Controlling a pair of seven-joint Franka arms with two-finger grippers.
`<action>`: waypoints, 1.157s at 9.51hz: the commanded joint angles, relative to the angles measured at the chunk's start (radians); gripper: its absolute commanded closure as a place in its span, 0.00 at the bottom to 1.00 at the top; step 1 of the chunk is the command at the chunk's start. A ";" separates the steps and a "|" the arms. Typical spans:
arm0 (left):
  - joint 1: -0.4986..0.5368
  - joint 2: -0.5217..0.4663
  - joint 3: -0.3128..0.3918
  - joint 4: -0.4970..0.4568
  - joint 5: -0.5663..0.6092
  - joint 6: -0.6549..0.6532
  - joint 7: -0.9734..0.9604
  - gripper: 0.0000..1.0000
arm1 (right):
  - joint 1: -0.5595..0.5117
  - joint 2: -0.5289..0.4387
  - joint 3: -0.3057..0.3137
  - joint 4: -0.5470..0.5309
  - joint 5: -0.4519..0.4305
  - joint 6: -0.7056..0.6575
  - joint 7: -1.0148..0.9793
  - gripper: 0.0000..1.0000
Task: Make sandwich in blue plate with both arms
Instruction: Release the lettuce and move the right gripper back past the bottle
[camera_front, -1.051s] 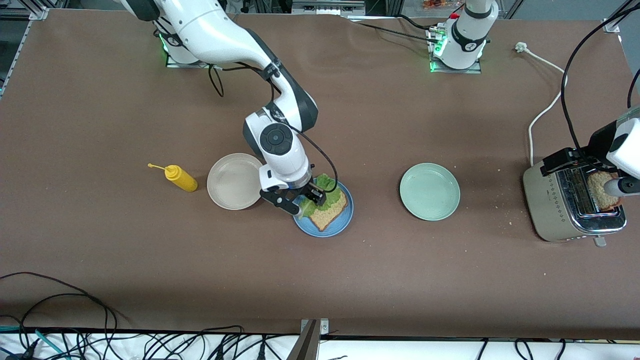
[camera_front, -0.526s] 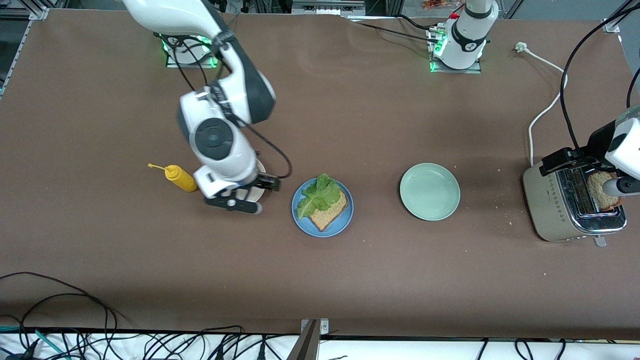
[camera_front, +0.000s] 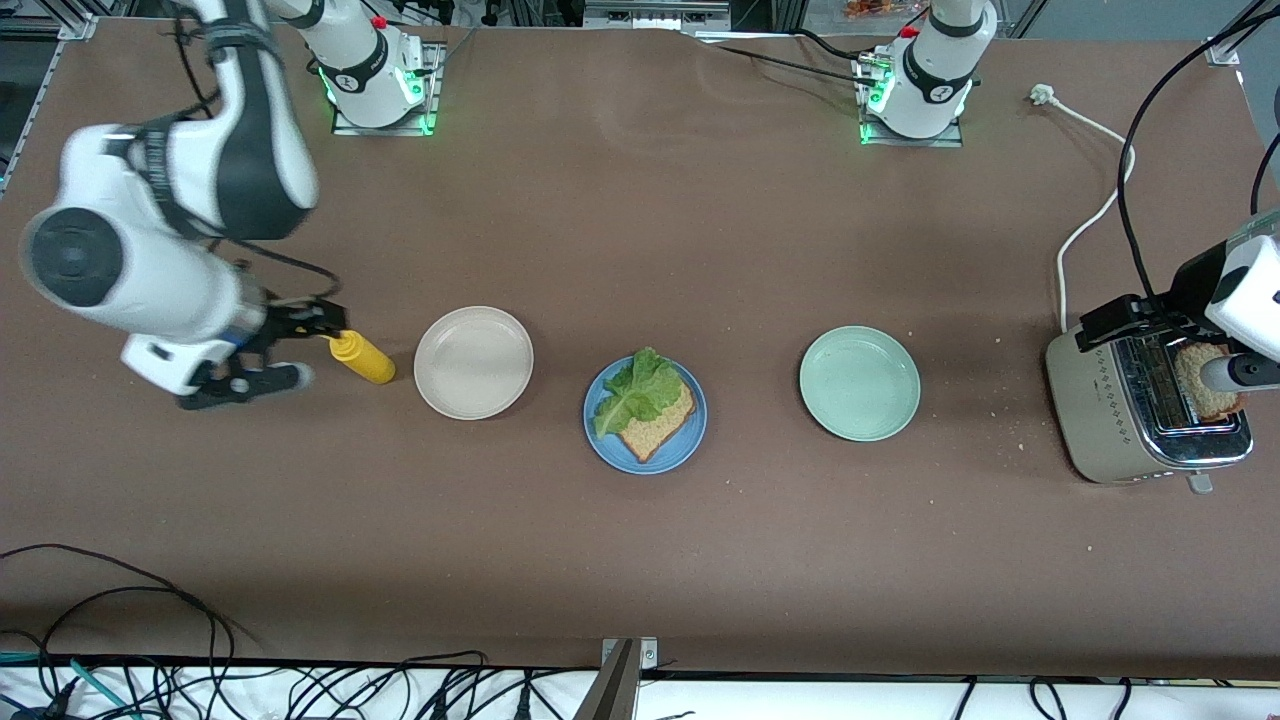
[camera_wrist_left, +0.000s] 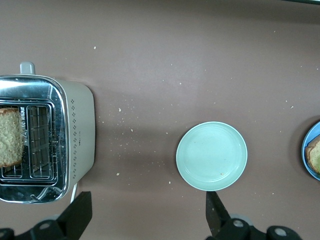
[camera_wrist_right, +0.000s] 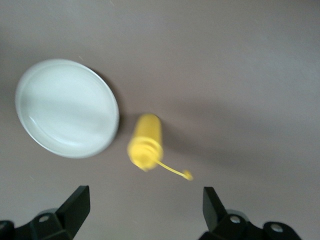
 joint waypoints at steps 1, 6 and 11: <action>0.002 -0.008 -0.003 0.004 -0.017 -0.014 0.012 0.00 | -0.015 -0.050 -0.148 -0.141 0.048 0.042 -0.358 0.00; 0.005 -0.008 0.007 0.004 -0.014 -0.014 0.015 0.00 | -0.297 0.118 -0.146 -0.207 0.448 0.128 -1.146 0.00; 0.004 0.001 0.007 0.003 0.010 -0.014 -0.002 0.00 | -0.352 0.313 -0.121 -0.199 0.899 0.036 -1.718 0.00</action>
